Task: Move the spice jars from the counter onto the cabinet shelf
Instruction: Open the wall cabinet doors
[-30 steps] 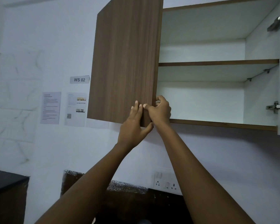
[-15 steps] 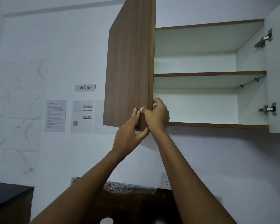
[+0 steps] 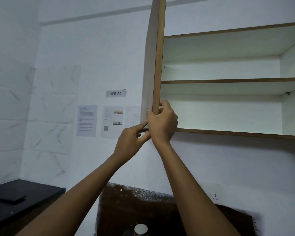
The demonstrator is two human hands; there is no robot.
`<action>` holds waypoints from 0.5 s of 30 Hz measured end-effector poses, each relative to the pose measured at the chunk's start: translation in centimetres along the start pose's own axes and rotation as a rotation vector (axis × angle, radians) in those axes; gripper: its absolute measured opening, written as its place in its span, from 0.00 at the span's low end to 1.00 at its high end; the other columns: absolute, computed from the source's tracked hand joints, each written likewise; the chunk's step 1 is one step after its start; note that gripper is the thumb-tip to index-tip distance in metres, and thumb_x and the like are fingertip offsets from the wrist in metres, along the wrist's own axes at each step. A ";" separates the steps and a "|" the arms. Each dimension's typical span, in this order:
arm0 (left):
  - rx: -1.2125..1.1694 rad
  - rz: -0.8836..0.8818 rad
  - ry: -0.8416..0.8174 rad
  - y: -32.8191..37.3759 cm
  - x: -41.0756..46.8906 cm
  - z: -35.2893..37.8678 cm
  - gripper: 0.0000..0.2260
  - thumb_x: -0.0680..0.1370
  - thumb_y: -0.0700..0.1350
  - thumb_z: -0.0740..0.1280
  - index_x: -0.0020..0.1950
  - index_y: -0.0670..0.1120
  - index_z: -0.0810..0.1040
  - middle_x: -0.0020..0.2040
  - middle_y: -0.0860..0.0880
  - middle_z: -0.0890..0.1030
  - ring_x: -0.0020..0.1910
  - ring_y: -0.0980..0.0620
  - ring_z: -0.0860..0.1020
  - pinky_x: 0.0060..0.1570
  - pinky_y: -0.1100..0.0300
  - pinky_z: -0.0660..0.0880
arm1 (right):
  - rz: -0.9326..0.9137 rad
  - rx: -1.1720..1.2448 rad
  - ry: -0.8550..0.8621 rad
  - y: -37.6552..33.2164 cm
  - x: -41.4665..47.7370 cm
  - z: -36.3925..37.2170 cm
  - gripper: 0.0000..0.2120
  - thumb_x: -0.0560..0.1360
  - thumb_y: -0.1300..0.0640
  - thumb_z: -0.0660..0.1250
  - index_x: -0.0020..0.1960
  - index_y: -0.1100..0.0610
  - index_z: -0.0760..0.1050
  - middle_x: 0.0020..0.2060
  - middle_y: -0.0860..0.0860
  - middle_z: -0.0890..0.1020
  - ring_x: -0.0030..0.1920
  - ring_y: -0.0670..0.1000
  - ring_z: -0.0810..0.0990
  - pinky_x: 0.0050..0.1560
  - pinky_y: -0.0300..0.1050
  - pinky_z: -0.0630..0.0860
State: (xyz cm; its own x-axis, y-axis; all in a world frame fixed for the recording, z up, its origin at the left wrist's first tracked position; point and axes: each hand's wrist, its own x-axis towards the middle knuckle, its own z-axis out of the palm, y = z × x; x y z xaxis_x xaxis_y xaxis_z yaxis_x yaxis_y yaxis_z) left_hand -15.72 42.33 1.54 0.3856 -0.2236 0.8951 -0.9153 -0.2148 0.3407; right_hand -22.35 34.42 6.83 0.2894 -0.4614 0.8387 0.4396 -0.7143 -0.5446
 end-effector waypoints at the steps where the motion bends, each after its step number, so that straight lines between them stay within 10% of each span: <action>1: 0.003 -0.018 -0.002 -0.3 -0.2 -0.8 0.18 0.76 0.50 0.66 0.66 0.50 0.75 0.54 0.50 0.83 0.53 0.54 0.80 0.56 0.53 0.77 | -0.012 -0.006 0.056 -0.4 -0.4 0.9 0.06 0.70 0.59 0.66 0.47 0.55 0.71 0.40 0.51 0.78 0.39 0.53 0.77 0.39 0.47 0.77; 15: -0.119 -0.284 0.066 -3.4 -2.4 -10.1 0.11 0.79 0.43 0.62 0.40 0.47 0.81 0.39 0.61 0.79 0.38 0.73 0.77 0.40 0.75 0.72 | -0.184 -0.169 0.074 -4.7 -4.0 10.9 0.10 0.71 0.60 0.65 0.52 0.58 0.71 0.46 0.54 0.75 0.46 0.53 0.74 0.35 0.42 0.66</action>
State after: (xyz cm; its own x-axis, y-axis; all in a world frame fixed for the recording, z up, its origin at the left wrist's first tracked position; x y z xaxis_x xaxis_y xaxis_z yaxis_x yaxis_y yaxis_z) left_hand -14.74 53.18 1.15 0.6227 -0.1074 0.7750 -0.7810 -0.1465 0.6072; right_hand -16.31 45.33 6.04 0.1518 -0.3488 0.9248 0.3292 -0.8644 -0.3801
